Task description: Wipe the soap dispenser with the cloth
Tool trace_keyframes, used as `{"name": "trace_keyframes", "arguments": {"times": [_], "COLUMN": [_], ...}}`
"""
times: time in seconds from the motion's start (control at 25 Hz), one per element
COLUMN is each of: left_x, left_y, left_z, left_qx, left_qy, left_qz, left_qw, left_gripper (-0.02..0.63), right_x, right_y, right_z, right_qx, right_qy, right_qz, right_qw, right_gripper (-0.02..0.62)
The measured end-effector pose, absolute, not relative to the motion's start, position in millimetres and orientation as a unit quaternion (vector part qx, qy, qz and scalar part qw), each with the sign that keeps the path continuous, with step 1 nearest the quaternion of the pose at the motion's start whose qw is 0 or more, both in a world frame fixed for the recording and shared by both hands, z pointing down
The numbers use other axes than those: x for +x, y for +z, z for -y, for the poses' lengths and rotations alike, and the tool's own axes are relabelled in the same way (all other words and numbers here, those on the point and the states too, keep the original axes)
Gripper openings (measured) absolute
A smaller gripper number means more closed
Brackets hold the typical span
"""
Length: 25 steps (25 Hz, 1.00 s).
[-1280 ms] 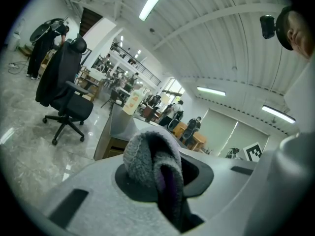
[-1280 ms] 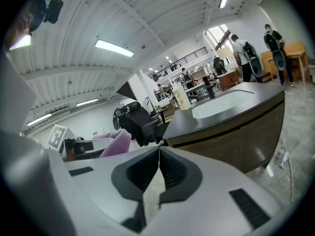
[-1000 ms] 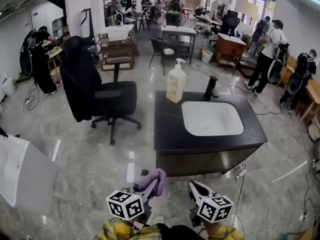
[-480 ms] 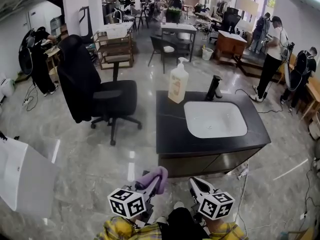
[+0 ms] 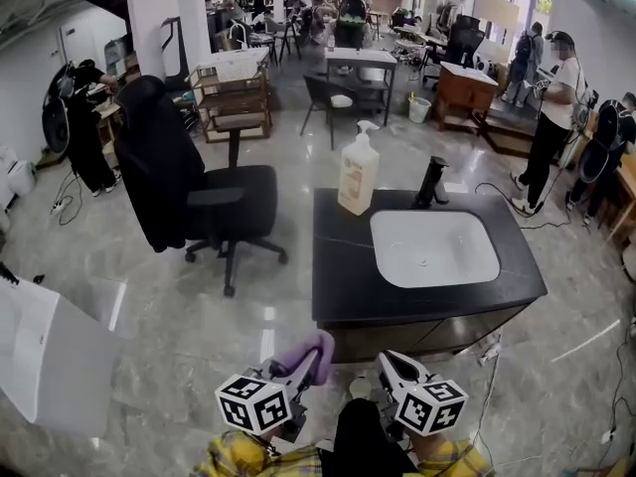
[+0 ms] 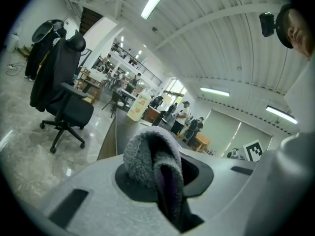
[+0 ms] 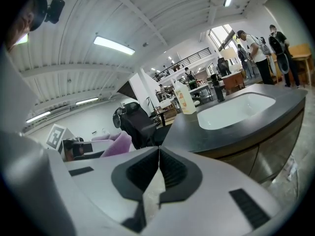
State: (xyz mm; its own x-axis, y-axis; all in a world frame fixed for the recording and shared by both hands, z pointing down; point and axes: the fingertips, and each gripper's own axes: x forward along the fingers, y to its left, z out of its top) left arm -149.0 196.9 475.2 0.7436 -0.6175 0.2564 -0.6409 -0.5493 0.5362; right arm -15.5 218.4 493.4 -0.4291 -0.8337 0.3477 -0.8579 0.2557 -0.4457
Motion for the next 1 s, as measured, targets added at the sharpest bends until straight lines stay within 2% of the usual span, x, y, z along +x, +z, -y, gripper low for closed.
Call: {"name": "trace_keyframes", "arguments": {"times": [1.0], "left_x": [-69], "left_y": [469], "left_z": [-38], "left_qx": [0.866], "left_qy": [0.016], "left_qz": [0.392], "left_qw": [0.309], "left_gripper": [0.049], "right_x": [60], "right_y": [489], "right_z": [-46], "right_qx": [0.496], "right_qy": [0.294], "right_qz": [0.817], "right_qw": [0.031], "right_gripper": [0.006]}}
